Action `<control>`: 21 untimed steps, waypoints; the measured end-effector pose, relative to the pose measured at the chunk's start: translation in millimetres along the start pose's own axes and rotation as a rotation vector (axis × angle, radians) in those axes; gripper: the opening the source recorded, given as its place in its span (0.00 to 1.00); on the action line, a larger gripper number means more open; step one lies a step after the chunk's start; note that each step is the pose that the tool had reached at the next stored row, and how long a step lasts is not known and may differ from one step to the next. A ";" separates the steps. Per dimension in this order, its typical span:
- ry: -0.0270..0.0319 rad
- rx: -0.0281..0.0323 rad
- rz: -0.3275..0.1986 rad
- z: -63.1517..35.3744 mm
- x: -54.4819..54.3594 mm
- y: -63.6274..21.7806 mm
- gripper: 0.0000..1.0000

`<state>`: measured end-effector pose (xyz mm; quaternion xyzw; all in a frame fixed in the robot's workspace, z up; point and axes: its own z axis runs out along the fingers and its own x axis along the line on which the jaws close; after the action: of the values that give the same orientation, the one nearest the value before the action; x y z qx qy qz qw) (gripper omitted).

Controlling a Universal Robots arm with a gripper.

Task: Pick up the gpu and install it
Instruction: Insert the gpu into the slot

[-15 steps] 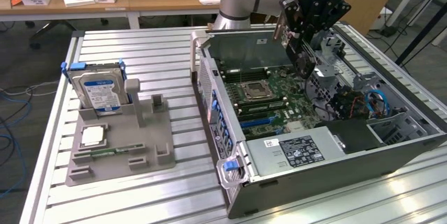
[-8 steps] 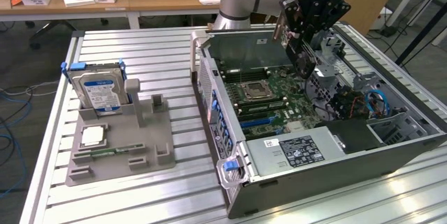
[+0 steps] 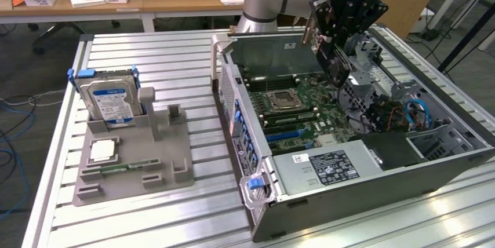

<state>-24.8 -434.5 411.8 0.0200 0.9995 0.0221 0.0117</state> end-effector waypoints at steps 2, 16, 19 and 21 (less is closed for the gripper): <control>0.0001 -0.0001 -0.002 0.0 -0.1 0.0 0.26; 0.0010 -0.0005 -0.021 0.4 -0.4 0.0 0.26; 0.0012 -0.0006 -0.026 0.5 -0.6 0.0 0.26; 0.0013 -0.0007 -0.029 0.6 -0.7 0.0 0.26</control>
<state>-24.1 -434.5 411.2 0.0055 0.9997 0.0223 0.0113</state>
